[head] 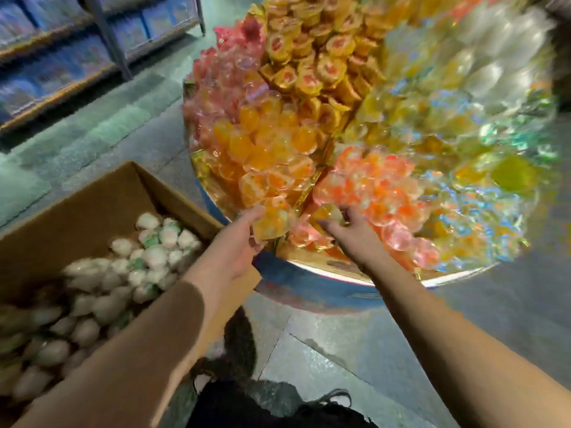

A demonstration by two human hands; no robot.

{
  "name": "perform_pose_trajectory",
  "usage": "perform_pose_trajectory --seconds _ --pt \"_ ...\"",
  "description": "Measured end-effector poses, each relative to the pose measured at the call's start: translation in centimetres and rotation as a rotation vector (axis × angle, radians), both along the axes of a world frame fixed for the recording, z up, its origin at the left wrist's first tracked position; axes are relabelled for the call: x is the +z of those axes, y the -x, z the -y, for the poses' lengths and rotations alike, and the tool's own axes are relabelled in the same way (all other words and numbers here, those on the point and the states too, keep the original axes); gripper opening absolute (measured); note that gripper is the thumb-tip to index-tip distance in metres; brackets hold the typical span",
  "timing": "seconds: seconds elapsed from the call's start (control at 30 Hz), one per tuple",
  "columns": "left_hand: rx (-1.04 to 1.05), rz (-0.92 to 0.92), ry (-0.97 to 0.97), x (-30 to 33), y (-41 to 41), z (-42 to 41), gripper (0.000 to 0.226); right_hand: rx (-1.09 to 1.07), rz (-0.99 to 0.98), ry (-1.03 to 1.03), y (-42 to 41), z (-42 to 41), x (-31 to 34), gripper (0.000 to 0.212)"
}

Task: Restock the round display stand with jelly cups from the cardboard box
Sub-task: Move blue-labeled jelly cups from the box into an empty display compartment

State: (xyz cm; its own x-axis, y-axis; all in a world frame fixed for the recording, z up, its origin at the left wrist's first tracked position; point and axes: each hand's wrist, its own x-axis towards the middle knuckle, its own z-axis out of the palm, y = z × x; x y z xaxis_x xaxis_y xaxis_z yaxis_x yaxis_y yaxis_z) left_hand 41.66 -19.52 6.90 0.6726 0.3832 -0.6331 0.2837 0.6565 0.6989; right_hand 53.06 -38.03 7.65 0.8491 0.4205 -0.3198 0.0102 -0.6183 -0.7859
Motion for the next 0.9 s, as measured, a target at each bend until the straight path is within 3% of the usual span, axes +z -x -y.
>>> perform_pose_trajectory --seconds 0.1,0.23,0.33,0.47,0.6,0.73,0.9 --pt "-0.104 0.072 0.093 2.0 -4.8 6.4 0.031 -0.106 0.050 -0.011 -3.1 7.9 1.7 0.071" --pt "-0.212 0.160 0.208 4.3 -10.6 14.9 0.042 -0.233 0.047 -0.027 -6.3 17.4 3.6 0.063" --pt "-0.289 0.176 0.246 5.7 -14.1 20.5 0.026 -0.289 0.033 -0.042 -8.1 23.3 4.7 0.051" --pt "-0.389 0.170 0.169 6.8 -17.8 25.9 0.017 -0.333 0.011 -0.025 -10.3 29.1 5.3 0.060" --pt "-0.351 0.190 0.267 6.9 -20.9 28.2 0.010 -0.359 -0.035 -0.028 -12.3 32.5 5.7 0.045" --pt "-0.349 0.182 0.306 6.5 -23.9 28.4 0.006 -0.342 -0.034 0.031 -14.8 33.6 5.9 0.059" --pt "-0.444 0.114 0.085 6.0 -28.6 27.6 0.006 -0.354 0.019 0.122 -18.9 34.0 6.4 0.055"
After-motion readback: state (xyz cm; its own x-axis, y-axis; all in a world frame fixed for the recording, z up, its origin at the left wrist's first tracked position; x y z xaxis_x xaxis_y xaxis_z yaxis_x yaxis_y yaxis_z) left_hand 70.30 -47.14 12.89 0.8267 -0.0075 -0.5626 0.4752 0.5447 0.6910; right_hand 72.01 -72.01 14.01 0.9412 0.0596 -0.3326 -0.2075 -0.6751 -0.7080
